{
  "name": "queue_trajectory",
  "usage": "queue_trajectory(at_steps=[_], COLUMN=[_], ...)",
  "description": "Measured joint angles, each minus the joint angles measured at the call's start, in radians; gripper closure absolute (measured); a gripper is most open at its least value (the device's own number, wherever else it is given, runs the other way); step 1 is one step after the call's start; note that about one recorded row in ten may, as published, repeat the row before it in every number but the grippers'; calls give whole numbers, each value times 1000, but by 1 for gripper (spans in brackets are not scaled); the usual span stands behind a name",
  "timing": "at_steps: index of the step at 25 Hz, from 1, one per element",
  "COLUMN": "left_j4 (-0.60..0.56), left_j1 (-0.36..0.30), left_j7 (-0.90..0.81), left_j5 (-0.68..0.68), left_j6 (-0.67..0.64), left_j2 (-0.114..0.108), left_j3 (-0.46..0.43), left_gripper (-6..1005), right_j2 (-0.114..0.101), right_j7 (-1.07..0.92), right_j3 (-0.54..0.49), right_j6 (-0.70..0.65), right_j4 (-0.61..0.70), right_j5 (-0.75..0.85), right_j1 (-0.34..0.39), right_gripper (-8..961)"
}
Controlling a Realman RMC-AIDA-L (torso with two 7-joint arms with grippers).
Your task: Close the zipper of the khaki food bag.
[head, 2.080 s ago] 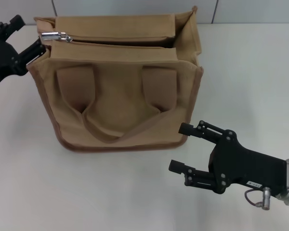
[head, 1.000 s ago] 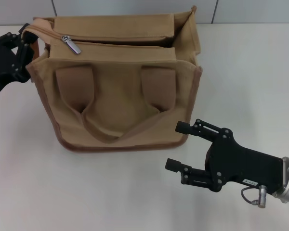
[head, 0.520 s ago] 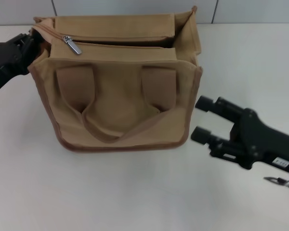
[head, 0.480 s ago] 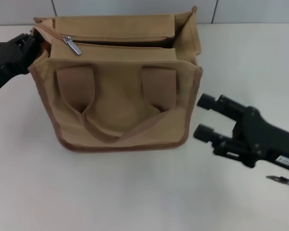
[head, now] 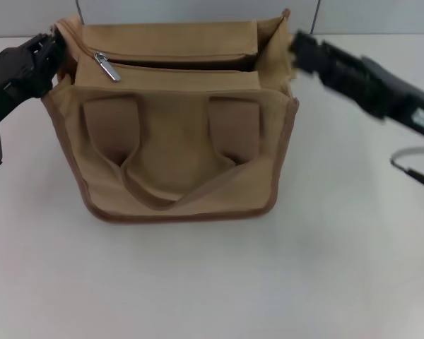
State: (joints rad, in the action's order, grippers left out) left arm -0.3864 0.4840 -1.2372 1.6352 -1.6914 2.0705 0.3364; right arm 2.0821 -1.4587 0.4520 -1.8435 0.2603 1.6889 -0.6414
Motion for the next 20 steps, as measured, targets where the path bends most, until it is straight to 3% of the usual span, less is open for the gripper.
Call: queue_trajectory(at_steps=[6,11,20], left_j4=[-6,-6,-6], left_j1=[34,59,85], left_j7=[-52,-65,-89], left_j5=[0,5,7], left_j6=[-13,-6,-8], left_j2=[0,0,1], left_j3=[2,6,8], left_gripper=[957,953,947], right_j2=[-1,3,5], right_j7=[-201,-205,-205], right_j3=[45,130,216], right_j6=[130,139,208], right_j4=[5,10,21], right_j5=[-6,-9,-12], right_j1=[-73,-128,-202], right_gripper=[465,651,648])
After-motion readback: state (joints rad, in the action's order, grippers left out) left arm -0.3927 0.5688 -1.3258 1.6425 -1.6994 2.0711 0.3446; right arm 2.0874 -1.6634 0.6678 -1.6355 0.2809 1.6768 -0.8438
